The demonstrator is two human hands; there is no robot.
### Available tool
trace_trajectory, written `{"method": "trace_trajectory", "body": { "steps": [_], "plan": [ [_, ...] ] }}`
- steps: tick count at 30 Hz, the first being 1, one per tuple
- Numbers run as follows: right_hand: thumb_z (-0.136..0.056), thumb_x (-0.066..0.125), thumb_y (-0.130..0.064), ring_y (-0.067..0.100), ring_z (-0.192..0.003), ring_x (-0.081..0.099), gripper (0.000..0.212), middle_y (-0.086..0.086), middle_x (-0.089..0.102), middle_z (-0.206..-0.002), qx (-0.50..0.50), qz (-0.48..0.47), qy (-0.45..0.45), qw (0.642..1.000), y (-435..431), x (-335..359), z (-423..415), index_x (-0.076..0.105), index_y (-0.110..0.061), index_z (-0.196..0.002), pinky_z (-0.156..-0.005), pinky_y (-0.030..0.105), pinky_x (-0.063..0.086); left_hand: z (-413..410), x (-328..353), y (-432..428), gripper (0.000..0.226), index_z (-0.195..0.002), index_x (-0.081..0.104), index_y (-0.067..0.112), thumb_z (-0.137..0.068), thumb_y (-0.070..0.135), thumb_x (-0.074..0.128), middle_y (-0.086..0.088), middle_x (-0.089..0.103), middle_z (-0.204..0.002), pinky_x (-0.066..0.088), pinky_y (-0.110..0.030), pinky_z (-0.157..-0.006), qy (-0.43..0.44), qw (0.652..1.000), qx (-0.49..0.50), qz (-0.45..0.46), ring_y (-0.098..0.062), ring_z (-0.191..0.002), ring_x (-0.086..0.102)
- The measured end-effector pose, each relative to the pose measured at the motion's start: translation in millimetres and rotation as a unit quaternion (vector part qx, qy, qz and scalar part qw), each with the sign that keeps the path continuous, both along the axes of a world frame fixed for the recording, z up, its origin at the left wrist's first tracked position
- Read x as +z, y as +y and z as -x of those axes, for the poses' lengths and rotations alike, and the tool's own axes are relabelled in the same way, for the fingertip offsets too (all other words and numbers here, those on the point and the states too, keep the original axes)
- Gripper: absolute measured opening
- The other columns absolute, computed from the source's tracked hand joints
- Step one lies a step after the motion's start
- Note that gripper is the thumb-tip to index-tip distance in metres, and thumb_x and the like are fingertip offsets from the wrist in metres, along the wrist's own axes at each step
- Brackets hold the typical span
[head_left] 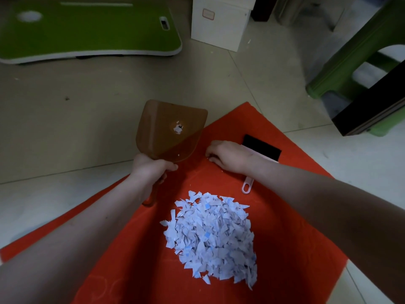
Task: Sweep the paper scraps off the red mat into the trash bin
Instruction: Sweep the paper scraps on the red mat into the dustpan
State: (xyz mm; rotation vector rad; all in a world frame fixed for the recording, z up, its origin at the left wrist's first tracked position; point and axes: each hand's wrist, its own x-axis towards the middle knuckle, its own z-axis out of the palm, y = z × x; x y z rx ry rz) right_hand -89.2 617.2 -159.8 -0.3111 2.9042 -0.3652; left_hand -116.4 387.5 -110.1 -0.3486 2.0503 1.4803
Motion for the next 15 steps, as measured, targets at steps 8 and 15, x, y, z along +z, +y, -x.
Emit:
{"method": "trace_trajectory", "body": {
  "steps": [8, 15],
  "plan": [
    [-0.089, 0.054, -0.011, 0.024, -0.092, 0.057, 0.007, 0.005, 0.058, -0.103, 0.018, -0.001, -0.032, 0.999, -0.4, 3.0, 1.0, 0.059, -0.011, -0.094, -0.073, 0.038, 0.048, 5.8, 3.2, -3.7, 0.023, -0.075, 0.057, 0.005, -0.069, -0.005, 0.077, -0.008, 0.048, -0.055, 0.034, -0.019, -0.035, 0.006, 1.0, 0.01, -0.004, -0.015, -0.041, 0.042],
    [-0.088, 0.062, -0.019, 0.022, -0.094, 0.057, 0.022, 0.003, 0.057, -0.106, -0.035, 0.016, -0.038, 0.999, 5.6, 1.9, 1.8, 0.053, -0.014, -0.107, -0.077, 0.035, 0.047, 3.9, -0.4, -3.5, 0.022, -0.076, 0.058, 0.004, -0.069, -0.004, 0.077, -0.011, 0.05, -0.059, 0.036, -0.025, -0.043, 0.002, 1.0, 0.006, -0.004, -0.017, -0.045, 0.043]
  ]
}}
